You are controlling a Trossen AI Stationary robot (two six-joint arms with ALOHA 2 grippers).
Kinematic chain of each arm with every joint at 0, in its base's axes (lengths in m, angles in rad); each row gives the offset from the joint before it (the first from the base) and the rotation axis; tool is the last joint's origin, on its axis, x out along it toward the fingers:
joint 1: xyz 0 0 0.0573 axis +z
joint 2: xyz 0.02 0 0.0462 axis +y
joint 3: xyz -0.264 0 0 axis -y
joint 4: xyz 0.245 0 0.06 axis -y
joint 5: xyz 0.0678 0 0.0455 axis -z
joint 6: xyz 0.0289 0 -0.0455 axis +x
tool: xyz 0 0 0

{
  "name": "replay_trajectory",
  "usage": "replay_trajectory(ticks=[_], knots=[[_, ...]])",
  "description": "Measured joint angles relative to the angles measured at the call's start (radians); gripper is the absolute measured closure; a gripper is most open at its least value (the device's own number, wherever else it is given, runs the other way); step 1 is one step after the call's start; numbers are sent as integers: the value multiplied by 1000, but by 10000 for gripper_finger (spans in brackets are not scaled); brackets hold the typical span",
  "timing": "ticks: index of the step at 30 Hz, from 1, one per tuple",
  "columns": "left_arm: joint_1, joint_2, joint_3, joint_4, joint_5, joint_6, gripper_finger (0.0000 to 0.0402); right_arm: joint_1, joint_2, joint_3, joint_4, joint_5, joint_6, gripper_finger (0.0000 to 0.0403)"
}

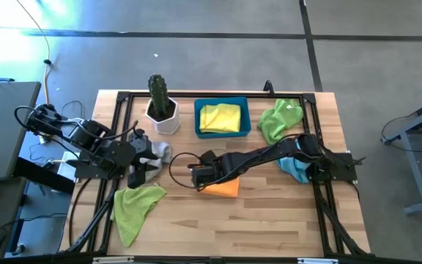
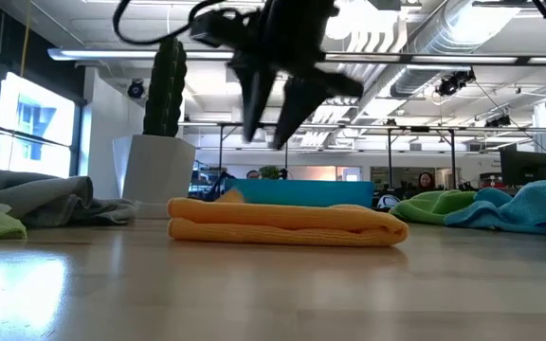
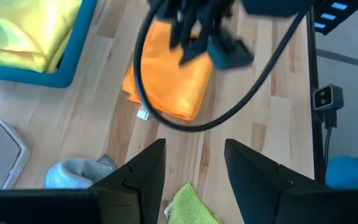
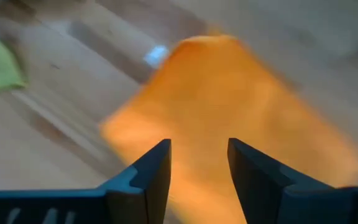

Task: Fold microfiber towels
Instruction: Stack the orange microfiber towel on top of the yellow microfiber towel

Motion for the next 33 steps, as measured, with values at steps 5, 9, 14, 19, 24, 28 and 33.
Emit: replay_trajectory(ticks=[5,9,14,19,24,28,33], knots=[[0,42,0,1,-35,0,245,15,-2,150,-331,90,-105,249],[0,100,0,3,-79,1,245,28,-2,194,-522,131,-128,249],[0,196,0,11,-103,44,245,42,-5,161,-546,120,-154,249],[0,306,0,61,-100,131,245,55,-35,16,-544,61,-157,249],[10,406,1,146,-58,208,245,67,-133,-248,-535,-34,-103,249],[29,481,-1,209,-44,260,245,98,-263,-495,-440,-140,41,249],[72,554,-48,345,11,316,245,158,-430,-756,23,-169,276,249]])
